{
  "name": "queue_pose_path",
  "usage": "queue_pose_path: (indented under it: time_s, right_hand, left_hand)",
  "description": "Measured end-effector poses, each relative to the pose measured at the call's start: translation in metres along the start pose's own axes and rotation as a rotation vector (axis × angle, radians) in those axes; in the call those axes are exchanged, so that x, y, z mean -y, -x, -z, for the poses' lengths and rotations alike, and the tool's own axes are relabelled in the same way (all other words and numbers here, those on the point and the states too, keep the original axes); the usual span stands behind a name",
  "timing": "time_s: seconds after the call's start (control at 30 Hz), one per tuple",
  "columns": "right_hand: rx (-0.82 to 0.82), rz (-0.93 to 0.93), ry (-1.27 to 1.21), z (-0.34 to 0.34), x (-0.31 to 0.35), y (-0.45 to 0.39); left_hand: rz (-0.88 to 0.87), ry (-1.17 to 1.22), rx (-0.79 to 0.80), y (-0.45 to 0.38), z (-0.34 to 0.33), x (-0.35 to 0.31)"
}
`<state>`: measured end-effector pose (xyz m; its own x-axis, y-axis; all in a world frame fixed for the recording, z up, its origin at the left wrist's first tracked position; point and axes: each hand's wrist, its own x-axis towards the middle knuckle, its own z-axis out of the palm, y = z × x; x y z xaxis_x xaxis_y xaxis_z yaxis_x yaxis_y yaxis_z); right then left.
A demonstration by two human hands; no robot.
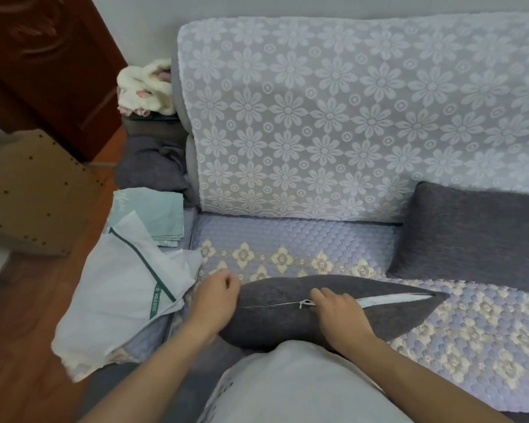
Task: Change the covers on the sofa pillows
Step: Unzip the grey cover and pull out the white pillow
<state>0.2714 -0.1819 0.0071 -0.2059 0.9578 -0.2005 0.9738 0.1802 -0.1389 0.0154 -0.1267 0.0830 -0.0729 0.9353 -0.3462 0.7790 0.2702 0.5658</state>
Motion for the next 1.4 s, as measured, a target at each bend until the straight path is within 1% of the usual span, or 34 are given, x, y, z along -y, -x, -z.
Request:
queue_pose_path:
  time_s: [0.03, 0.07, 0.13, 0.17, 0.23, 0.3, 0.33, 0.4, 0.43, 0.5, 0.57, 0.6, 0.7, 0.8, 0.83, 0.9, 0.97, 1.03, 1.1, 1.13, 1.23, 1.33, 1.4]
  right_hand:
    - [-0.002, -0.002, -0.032, 0.000, 0.002, 0.002]
    - [-0.001, -0.013, -0.087, -0.001, 0.005, 0.005]
    - [0.030, -0.086, -0.197, -0.005, 0.011, 0.011]
    - [0.109, -0.129, -0.274, -0.005, 0.014, 0.012]
    - [0.229, -0.238, -0.422, -0.006, 0.016, 0.011]
    - [0.341, -0.321, -0.528, -0.007, 0.020, 0.008]
    - [0.402, -0.310, -0.592, -0.007, 0.023, 0.006]
    - [0.517, -0.226, -0.778, -0.008, 0.027, 0.001]
    - [0.556, -0.206, -0.881, -0.005, 0.028, -0.001]
    - [0.610, -0.235, -1.008, -0.004, 0.027, -0.004]
    - [0.639, -0.283, -1.081, -0.007, 0.025, -0.006]
    - [0.649, -0.296, -1.120, -0.008, 0.025, -0.007]
    - [0.682, -0.292, -1.218, -0.013, 0.028, -0.008]
    - [0.699, -0.264, -1.295, -0.015, 0.033, -0.008]
    - [0.707, -0.292, -1.340, -0.018, 0.034, -0.008]
    - [0.730, -0.386, -1.448, -0.021, 0.034, -0.007]
    - [0.707, -0.463, -1.533, -0.025, 0.035, -0.006]
    - [0.670, -0.499, -1.567, -0.029, 0.040, -0.008]
    - [0.660, -0.561, -1.556, -0.032, 0.049, -0.011]
    - [0.653, -0.578, -1.513, -0.031, 0.054, -0.012]
    - [0.599, -0.663, -1.396, -0.034, 0.064, -0.016]
    - [0.544, -0.679, -1.230, -0.032, 0.071, -0.020]
    - [0.486, -0.704, -1.176, -0.035, 0.078, -0.022]
  left_hand:
    - [-0.038, 0.005, 0.039, -0.002, 0.002, 0.000]
    - [-0.069, 0.009, 0.116, -0.001, 0.001, -0.004]
    - [-0.094, 0.026, 0.318, 0.006, -0.018, -0.015]
    - [-0.074, 0.031, 0.416, 0.010, -0.034, -0.018]
    - [0.036, 0.043, 0.571, 0.022, -0.066, -0.020]
    - [0.089, -0.029, 0.640, 0.027, -0.092, -0.013]
    - [0.102, -0.066, 0.649, 0.026, -0.097, -0.008]
    - [0.178, -0.032, 0.579, 0.023, -0.102, 0.005]
    - [0.224, 0.041, 0.524, 0.021, -0.104, 0.010]
    - [0.349, 0.243, 0.445, 0.021, -0.108, 0.014]
    - [0.452, 0.402, 0.428, 0.025, -0.111, 0.011]
    - [0.468, 0.442, 0.428, 0.027, -0.112, 0.010]
    - [0.441, 0.462, 0.415, 0.028, -0.118, 0.014]
    - [0.423, 0.430, 0.353, 0.024, -0.119, 0.018]
    - [0.420, 0.427, 0.347, 0.023, -0.119, 0.020]
    - [0.396, 0.414, 0.392, 0.023, -0.115, 0.021]
    - [0.303, 0.323, 0.435, 0.024, -0.110, 0.025]
    - [0.187, 0.150, 0.433, 0.026, -0.105, 0.029]
    - [0.125, -0.006, 0.424, 0.030, -0.100, 0.028]
    - [0.106, -0.062, 0.419, 0.031, -0.099, 0.028]
    - [0.089, -0.164, 0.397, 0.032, -0.094, 0.025]
    - [0.087, -0.238, 0.374, 0.031, -0.090, 0.022]
    - [0.113, -0.279, 0.359, 0.029, -0.088, 0.018]
